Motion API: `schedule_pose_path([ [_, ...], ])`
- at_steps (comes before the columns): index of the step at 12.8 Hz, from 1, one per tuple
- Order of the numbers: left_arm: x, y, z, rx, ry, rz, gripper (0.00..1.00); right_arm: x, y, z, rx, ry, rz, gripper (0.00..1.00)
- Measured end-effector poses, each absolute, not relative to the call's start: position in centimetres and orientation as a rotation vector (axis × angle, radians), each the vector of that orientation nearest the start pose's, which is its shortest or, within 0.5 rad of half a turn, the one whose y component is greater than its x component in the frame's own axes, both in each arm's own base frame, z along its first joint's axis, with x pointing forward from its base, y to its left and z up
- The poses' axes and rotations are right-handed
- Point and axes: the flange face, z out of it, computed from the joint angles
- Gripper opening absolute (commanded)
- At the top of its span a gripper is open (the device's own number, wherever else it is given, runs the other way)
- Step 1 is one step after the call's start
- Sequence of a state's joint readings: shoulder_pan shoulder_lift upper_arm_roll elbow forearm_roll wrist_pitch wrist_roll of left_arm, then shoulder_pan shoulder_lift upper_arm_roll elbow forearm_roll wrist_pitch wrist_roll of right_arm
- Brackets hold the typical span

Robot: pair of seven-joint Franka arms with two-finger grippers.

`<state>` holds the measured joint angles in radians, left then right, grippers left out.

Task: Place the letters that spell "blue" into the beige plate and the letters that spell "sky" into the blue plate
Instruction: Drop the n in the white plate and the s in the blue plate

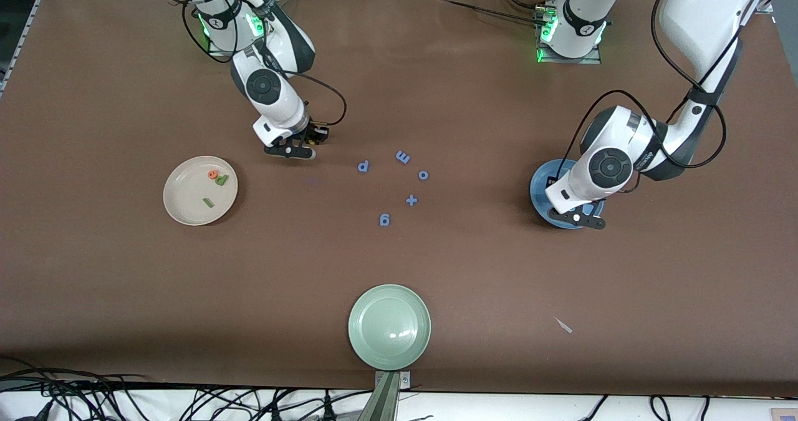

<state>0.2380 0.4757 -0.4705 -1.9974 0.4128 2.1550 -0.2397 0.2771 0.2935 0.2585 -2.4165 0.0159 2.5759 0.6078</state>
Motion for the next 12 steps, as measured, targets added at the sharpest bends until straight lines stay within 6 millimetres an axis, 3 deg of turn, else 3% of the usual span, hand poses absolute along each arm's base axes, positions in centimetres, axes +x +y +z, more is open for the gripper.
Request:
schedule_pose_path([
  [2, 57.6, -12.5, 24.9, -2.954, 0.383, 0.242, 1.0, 43.7, 21.4, 21.4, -3.159, 0.101, 0.26, 0.08],
  [6, 58.9, -15.1, 32.2, -2.934, 0.402, 0.128, 1.0, 50.3, 12.1, 28.1, -3.164, -0.027, 0.303, 0.16],
  [7, 59.2, -15.4, 34.0, -2.957, 0.377, 0.104, 1.0, 51.4, 9.6, 28.9, -3.161, -0.04, 0.304, 0.16],
  [8, 59.3, -15.6, 35.5, -2.986, 0.344, 0.086, 1.0, 52.1, 6.7, 29.0, -3.163, -0.064, 0.303, 0.23],
  [9, 59.4, -15.6, 36.8, -3.005, 0.318, 0.062, 1.0, 52.5, 3.5, 28.9, -3.17, -0.093, 0.31, 0.4],
  [11, 59.3, -15.2, 40.1, -3.007, 0.278, 0.025, 1.0, 52.5, -2.8, 28.3, -3.172, -0.097, 0.332, 0.52],
  [12, 59.2, -15.1, 42.4, -3.016, 0.244, 0.023, 1.0, 52.4, -4.4, 28.2, -3.172, -0.084, 0.338, 0.54],
])
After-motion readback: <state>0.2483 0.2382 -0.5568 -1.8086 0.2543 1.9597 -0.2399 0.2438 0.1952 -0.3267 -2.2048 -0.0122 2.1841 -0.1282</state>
